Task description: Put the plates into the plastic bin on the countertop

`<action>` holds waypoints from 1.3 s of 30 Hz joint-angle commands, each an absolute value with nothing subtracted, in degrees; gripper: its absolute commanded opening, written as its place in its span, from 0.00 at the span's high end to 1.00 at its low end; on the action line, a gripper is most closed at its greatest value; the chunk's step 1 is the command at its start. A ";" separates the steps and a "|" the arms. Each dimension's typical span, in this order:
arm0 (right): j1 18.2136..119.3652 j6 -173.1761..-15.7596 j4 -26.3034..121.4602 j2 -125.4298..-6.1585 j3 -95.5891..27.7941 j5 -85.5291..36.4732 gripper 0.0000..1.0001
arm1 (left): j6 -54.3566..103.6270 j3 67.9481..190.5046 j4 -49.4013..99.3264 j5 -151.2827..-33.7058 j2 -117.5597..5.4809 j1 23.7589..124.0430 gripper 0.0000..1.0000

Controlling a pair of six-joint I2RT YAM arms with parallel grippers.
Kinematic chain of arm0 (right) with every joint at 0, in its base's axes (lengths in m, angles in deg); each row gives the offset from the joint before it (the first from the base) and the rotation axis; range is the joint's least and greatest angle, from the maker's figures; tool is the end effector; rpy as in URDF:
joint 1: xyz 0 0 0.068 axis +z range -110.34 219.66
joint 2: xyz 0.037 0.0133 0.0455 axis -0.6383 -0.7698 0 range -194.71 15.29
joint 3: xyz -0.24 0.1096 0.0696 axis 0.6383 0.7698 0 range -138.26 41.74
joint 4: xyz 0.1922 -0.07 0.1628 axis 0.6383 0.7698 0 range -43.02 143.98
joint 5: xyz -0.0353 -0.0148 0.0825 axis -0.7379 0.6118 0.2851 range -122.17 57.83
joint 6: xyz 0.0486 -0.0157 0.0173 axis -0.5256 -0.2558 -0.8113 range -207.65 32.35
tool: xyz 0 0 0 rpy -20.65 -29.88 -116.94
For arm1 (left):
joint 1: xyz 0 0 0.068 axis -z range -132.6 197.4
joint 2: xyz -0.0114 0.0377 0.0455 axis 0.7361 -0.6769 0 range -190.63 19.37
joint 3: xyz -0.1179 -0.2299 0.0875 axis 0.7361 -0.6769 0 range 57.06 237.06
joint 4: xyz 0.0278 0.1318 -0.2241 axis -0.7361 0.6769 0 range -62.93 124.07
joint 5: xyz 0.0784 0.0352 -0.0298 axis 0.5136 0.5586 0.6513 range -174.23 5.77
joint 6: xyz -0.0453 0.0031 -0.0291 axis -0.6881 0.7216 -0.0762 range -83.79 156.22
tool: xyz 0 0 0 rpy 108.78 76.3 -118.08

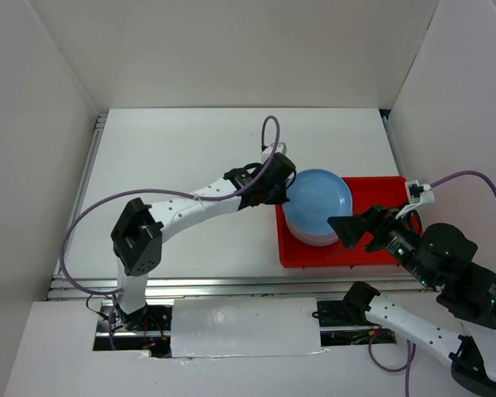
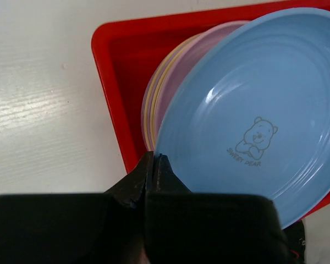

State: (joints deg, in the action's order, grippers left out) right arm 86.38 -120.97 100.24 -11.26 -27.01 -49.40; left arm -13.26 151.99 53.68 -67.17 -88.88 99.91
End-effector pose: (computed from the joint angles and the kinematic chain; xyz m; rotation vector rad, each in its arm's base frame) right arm 0.0290 0.0153 0.4197 0.0132 1.8162 0.7452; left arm 0.2747 -0.3411 0.2968 -0.1004 2.3047 -0.6180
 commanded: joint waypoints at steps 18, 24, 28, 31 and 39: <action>86.07 -121.93 104.37 -9.76 -27.87 -51.15 0.00 | -9.84 163.51 57.64 -64.93 -89.02 105.31 0.15; 86.07 -122.02 105.15 -10.02 -29.71 -52.64 0.00 | -12.39 152.36 63.97 -53.14 -73.73 104.36 0.01; 86.07 -121.14 109.29 -12.65 -34.45 -60.63 0.00 | -9.49 147.94 73.17 -50.13 -64.77 98.13 0.01; 86.07 -119.47 114.47 -15.81 -41.39 -65.47 0.00 | -7.12 146.88 81.08 -48.12 -60.20 90.66 0.01; 84.93 -116.14 126.08 -18.73 -56.87 -70.40 0.00 | -1.23 135.82 85.51 -48.20 -40.16 67.63 0.01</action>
